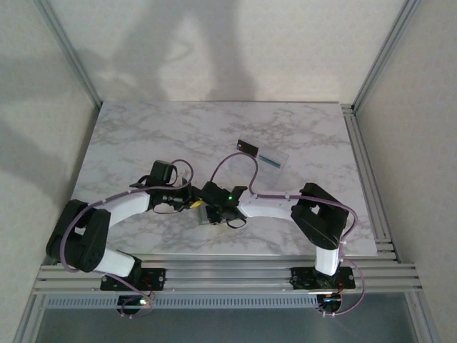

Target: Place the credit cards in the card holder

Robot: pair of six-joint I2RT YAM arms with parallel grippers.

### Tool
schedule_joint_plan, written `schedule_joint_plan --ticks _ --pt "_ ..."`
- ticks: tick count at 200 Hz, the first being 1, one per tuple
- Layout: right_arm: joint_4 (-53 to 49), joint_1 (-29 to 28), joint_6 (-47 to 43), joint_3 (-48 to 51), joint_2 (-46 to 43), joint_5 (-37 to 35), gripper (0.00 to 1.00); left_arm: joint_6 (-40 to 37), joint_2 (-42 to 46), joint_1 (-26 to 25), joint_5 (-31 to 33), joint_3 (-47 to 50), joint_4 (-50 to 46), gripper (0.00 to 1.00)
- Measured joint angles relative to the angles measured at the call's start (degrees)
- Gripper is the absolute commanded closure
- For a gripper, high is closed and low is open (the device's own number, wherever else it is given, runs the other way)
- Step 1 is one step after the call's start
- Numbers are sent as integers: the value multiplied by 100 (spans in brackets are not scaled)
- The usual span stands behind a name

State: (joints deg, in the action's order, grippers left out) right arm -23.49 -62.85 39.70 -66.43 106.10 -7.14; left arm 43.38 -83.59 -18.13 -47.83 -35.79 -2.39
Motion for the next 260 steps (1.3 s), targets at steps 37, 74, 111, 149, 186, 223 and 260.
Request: schedule_joint_plan --ticks 37,74,111,149,186,223,260 --pt "-149 15 168 13 -94 -304 63 -74 -514 -92 125 0 50 91" --pt "-568 72 358 13 -280 -769 57 -205 -643 -96 238 -2 46 91" --pt "-1091 219 632 13 -442 -1200 52 -310 -691 -96 271 -2 42 91" --pt "-1322 411 636 46 -879 -1287 45 -374 -699 -96 308 -31 -17 89" --pt "-1493 745 262 28 -1270 -1132 44 -476 -621 -96 599 -245 -363 81" --pt "-1534 1449 -315 -81 -1456 -669 42 -549 -118 -92 1095 -483 -721 74" --pt "-1554 2487 -938 -444 -1593 -162 42 -577 365 -17 1456 -588 -896 71"
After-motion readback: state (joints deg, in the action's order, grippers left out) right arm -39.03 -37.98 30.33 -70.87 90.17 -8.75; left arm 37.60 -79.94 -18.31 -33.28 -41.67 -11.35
